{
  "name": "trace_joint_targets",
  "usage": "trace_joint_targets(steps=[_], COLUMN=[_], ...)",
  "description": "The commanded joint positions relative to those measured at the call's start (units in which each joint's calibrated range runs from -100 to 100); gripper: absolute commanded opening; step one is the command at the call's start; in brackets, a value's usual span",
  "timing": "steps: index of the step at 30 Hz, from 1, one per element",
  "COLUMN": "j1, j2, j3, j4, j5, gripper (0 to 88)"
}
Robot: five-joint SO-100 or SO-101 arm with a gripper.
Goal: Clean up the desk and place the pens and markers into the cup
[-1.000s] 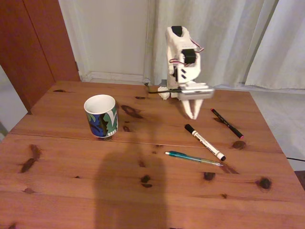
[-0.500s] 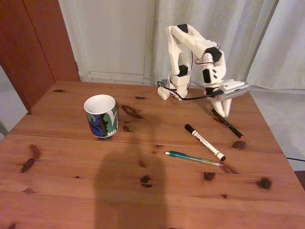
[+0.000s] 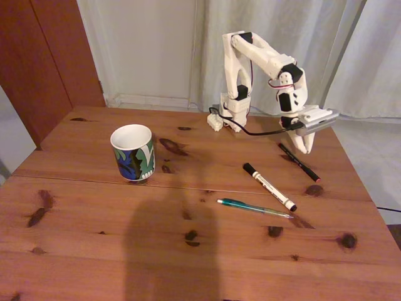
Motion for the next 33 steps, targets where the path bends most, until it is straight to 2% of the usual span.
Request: trace_joint_targets(steps=[1,7,21,33], j1=[-0.4,-0.5,-1.0,-3.9], j2=[1.3,5.5,5.6,4.4], j3=[-5.1,-6.0,5.8,6.8], j4=[-1.6,-1.9,-12.2,-12.3], j5=[-0.2,-0.2,-0.2,-0.2], gripper=[0.8,0.8,0.8,0.8])
